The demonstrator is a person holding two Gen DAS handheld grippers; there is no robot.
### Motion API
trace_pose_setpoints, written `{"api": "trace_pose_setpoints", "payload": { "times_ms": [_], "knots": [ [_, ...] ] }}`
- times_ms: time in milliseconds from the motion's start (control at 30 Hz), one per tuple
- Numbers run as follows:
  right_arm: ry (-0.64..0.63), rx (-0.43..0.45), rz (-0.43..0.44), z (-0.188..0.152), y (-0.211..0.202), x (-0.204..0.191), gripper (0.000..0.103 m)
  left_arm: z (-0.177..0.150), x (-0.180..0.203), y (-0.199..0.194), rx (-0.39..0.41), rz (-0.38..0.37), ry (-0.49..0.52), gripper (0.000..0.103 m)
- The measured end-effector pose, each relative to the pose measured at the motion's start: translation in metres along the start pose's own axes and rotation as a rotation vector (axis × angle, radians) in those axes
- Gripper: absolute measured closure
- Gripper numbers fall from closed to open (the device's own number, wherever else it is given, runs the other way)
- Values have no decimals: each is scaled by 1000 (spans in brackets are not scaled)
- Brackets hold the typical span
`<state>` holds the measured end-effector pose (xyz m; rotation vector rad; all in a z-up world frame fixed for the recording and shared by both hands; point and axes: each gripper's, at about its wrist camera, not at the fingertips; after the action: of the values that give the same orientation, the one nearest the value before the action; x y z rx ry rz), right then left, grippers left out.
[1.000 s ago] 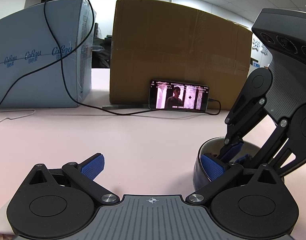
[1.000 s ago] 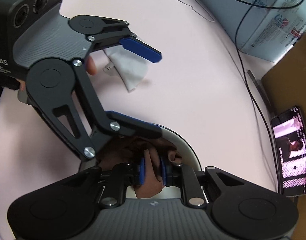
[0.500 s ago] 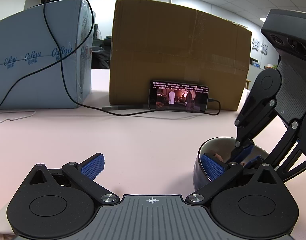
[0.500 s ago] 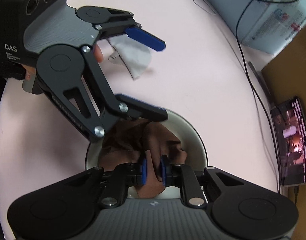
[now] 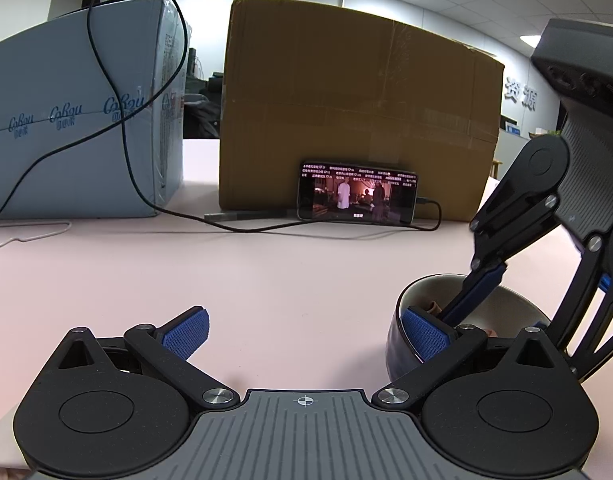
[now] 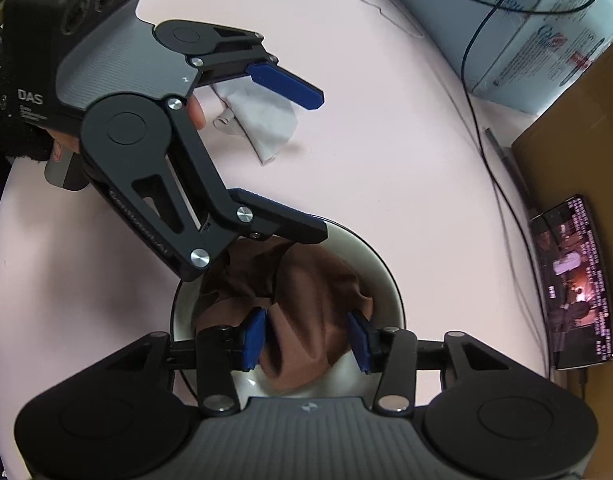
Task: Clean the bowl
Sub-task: 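Wipe the bowl interior with the cloth in the right gripper while the left gripper steadies the bowl rim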
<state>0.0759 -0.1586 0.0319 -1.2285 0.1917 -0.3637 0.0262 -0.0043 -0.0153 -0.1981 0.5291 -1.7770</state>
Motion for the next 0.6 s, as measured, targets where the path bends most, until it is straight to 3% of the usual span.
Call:
{"api": "trace_pose_setpoints", "payload": {
  "times_ms": [67, 200, 267, 600],
  "knots": [
    [25, -3, 32, 1, 3, 4, 60, 0, 0, 0, -1, 0, -1, 0],
    [39, 17, 50, 3, 4, 7, 82, 0, 0, 0, -2, 0, -1, 0],
    [36, 27, 47, 5, 5, 6, 87, 0, 0, 0, -2, -1, -1, 0],
    [43, -36, -59, -2, 4, 9, 91, -1, 0, 0, 0, -2, -1, 0]
  ]
}}
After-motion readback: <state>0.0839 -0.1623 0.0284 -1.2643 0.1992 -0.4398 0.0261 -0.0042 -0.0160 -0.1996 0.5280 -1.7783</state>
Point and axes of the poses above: each gripper's, at about its wrist camera, not at the fingertips, and y roughly the way its jaws point, x to its right, z to its top, and after that the axes turned 15 degrees about y, right-handed
